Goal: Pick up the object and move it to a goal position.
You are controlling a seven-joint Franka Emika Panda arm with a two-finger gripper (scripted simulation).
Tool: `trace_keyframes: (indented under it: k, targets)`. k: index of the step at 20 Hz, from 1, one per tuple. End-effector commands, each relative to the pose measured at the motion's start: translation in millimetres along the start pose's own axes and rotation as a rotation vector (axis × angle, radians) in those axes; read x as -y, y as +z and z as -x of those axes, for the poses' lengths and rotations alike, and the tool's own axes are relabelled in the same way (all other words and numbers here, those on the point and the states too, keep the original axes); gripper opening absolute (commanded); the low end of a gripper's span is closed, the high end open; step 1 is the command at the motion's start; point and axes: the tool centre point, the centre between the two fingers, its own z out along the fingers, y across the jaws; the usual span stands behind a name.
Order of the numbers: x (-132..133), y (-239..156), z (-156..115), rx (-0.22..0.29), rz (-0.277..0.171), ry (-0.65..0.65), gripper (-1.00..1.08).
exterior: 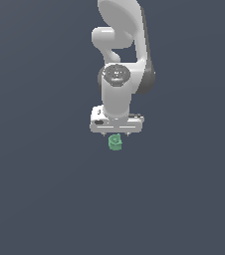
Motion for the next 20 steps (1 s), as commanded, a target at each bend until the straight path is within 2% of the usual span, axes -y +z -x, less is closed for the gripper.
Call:
trace_keyframes:
  k: [1, 11, 20]
  targets:
    - [0.0, 0.0, 0.0, 0.0, 0.0, 0.0, 1.0]
    - [-25.1, 5.4, 5.9, 0.019, -0.006, 0.017, 1.0]
    - [-22.3, 11.8, 7.3, 0.009, -0.003, -0.003, 1.0]
